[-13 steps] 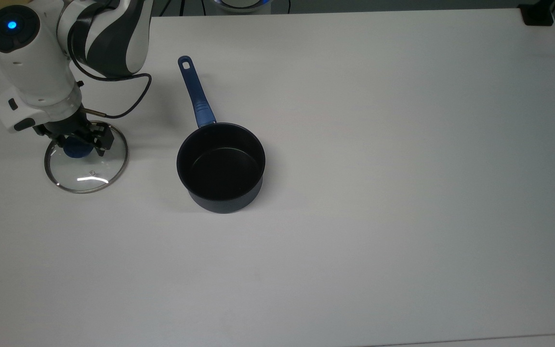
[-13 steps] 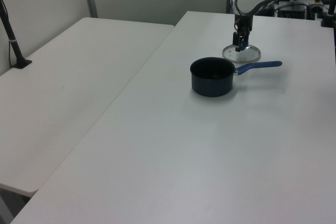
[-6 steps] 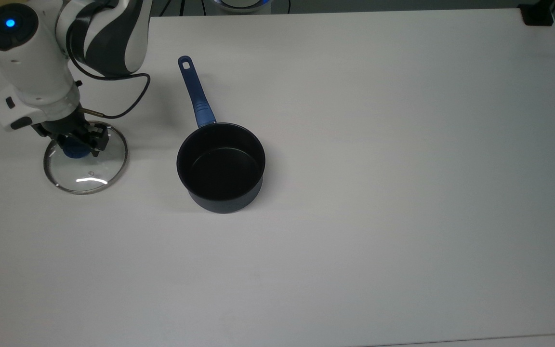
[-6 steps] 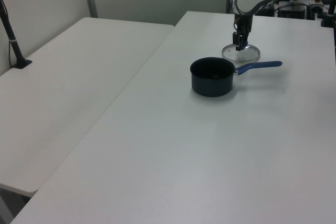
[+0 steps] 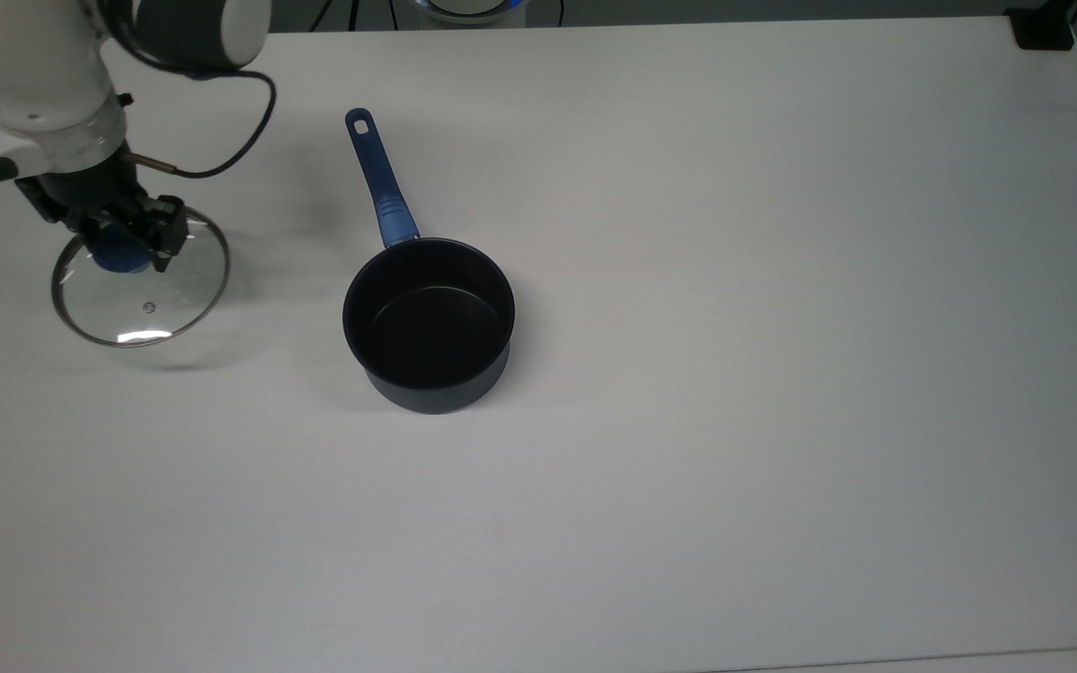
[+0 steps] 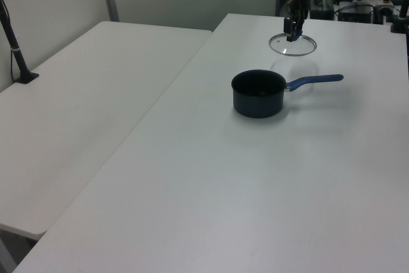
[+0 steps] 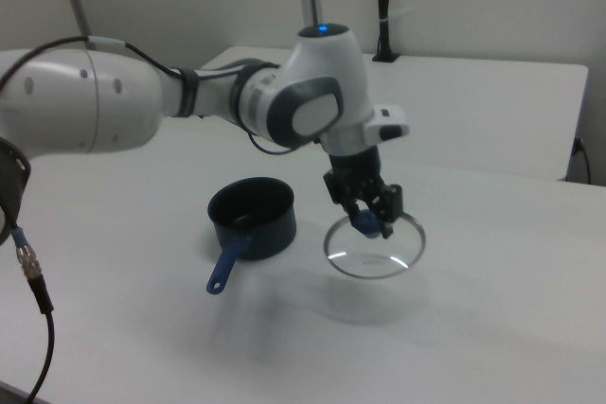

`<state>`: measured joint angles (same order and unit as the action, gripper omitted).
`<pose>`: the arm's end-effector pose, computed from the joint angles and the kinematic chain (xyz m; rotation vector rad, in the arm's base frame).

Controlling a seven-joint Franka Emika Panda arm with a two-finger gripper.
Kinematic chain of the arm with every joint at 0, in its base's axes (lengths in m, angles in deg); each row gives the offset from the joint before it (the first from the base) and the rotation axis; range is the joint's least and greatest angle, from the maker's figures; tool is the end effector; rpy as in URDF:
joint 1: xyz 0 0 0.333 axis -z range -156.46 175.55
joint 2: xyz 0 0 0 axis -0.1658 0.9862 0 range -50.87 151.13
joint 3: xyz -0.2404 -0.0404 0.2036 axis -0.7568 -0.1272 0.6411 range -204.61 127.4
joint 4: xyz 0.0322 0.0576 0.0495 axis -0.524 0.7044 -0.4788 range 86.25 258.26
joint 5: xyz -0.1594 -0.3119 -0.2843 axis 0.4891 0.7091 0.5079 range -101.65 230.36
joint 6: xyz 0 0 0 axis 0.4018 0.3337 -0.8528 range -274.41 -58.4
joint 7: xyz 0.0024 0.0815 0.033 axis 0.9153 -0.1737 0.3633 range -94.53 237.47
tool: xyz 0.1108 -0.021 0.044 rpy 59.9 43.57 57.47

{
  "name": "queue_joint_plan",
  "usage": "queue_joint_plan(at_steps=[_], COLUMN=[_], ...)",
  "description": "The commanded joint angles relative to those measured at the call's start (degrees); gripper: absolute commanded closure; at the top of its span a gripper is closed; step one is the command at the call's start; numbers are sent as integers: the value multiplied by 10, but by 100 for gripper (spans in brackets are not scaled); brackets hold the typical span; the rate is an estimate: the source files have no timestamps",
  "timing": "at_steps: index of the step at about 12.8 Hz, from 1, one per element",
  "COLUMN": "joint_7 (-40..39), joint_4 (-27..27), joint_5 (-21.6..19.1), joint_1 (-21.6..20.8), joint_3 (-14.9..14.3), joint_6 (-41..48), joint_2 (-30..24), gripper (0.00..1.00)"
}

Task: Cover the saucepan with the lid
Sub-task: 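Lift the glass lid by its knob and carry it toward the saucepan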

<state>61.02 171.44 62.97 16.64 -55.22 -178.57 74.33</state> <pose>0.6914 -0.2753 0.3881 2.9973 -0.3174 0.1287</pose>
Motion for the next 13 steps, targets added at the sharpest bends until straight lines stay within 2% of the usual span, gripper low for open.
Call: queue_joint_plan(at_steps=[1,4,9,12,13], joint_7=[39,98,161,192,198], joint_4=[-11,-25,-25,-25,-25], joint_5=[-19,-20,-15,-8,-1], joint_1=[-74,-122,-196,-219,-218], joint_3=[-39,-39,-37,-24,-5], joint_6=[67,100,103,102,100], joint_2=[-21,-23,-35,-35,-34], gripper=[49,49,49,49,49])
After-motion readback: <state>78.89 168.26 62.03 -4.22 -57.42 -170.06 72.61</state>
